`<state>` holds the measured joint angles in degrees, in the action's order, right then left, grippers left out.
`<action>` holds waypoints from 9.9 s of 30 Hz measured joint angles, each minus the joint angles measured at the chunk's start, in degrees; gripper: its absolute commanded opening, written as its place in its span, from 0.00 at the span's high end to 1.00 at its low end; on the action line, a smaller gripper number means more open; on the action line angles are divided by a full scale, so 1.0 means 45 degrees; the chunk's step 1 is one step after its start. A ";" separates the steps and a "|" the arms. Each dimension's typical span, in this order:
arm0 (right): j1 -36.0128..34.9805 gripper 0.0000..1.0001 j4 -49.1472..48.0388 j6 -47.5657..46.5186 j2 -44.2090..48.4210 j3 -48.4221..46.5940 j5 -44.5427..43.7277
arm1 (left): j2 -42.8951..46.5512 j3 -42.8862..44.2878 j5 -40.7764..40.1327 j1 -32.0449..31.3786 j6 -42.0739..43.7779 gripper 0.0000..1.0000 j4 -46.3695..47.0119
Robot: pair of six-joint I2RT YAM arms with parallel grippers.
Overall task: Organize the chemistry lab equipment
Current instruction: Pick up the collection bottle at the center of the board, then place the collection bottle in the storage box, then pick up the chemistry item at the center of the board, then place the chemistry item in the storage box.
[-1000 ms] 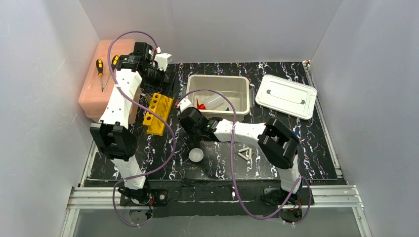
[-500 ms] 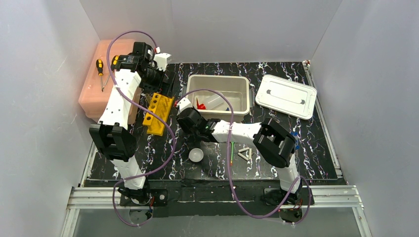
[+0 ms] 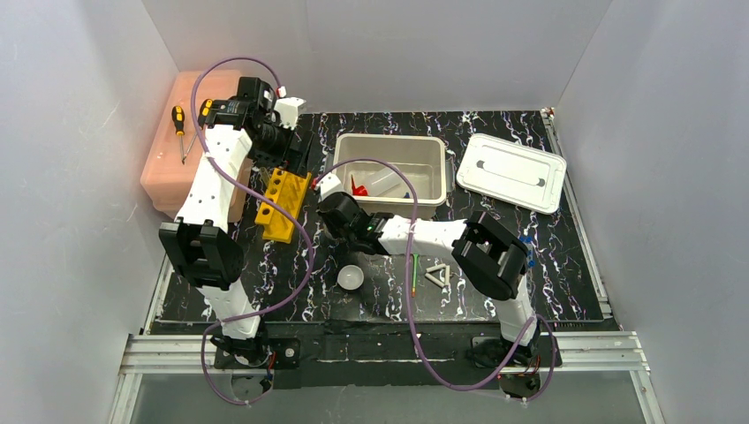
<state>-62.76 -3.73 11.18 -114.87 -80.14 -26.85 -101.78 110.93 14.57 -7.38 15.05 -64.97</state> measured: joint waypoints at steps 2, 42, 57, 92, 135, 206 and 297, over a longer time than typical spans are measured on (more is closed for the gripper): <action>-0.0015 0.90 -0.0078 0.0000 0.0019 0.0053 0.0000 | 0.0000 0.0000 -0.0010 0.0024 0.0000 0.02 0.0000; -0.0573 0.99 0.0665 -0.1209 0.1880 0.1923 0.1715 | 0.0000 0.0000 -0.0296 0.0034 0.0039 0.02 0.0000; -0.0573 0.99 0.2312 -0.1943 0.2550 -0.0204 0.1666 | 0.0092 -0.0214 -0.0471 0.0034 0.0097 0.02 0.0039; 0.5289 0.99 0.4702 -0.1180 0.3031 -0.1258 -0.0053 | 0.0476 -0.0359 -0.0486 0.0068 0.0228 0.02 0.0044; 0.6018 0.59 0.0325 -0.0860 0.0787 0.0767 -0.0238 | 0.0500 -0.0384 -0.1005 0.0146 0.0675 0.02 0.0034; 0.0656 0.47 0.4770 -0.0821 0.3007 0.1593 0.2681 | 0.0690 0.0107 -0.0107 0.0282 -0.0112 0.02 -0.0423; 0.4352 0.99 0.9850 -0.1807 -0.1987 -0.7019 0.6135 | 0.0928 -0.0525 -0.0155 0.0529 0.0189 0.01 -0.0233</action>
<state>-43.18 40.60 3.05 -123.81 -111.72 0.75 -97.60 108.57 13.87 -4.99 15.90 -66.02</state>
